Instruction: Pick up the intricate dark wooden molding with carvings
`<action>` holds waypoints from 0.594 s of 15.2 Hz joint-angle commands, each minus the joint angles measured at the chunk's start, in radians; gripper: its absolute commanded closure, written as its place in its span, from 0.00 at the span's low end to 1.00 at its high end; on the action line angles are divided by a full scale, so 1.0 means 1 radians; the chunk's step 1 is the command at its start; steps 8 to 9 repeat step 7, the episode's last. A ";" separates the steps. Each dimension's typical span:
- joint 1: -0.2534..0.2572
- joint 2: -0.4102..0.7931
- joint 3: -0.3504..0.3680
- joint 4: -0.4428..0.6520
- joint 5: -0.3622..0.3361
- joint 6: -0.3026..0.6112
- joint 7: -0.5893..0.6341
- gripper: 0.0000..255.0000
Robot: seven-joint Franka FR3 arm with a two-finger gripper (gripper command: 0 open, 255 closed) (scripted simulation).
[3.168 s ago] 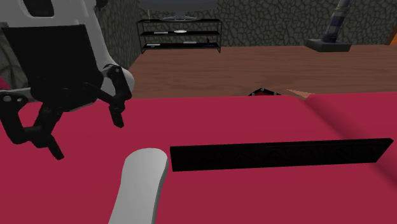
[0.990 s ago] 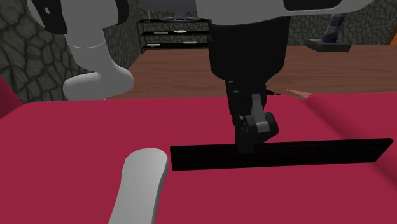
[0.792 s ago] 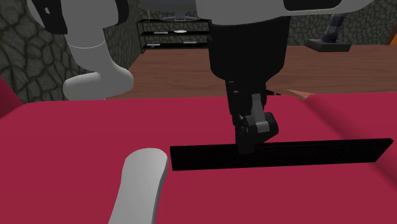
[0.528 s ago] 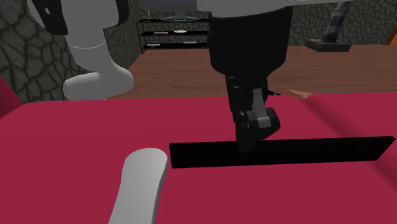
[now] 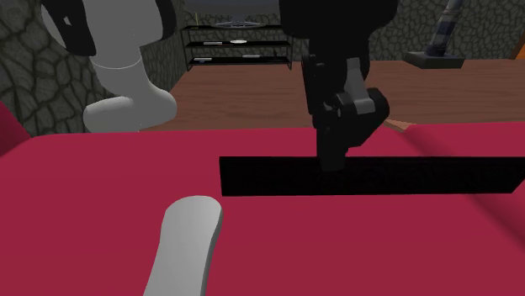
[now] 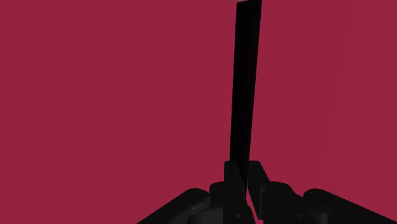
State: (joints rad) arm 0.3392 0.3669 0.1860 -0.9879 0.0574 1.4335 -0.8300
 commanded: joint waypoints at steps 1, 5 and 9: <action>0.007 0.034 0.001 0.085 -0.006 -0.051 0.006 1.00; 0.031 0.142 0.001 0.324 -0.025 -0.181 0.021 1.00; 0.033 0.150 0.000 0.341 -0.026 -0.190 0.022 1.00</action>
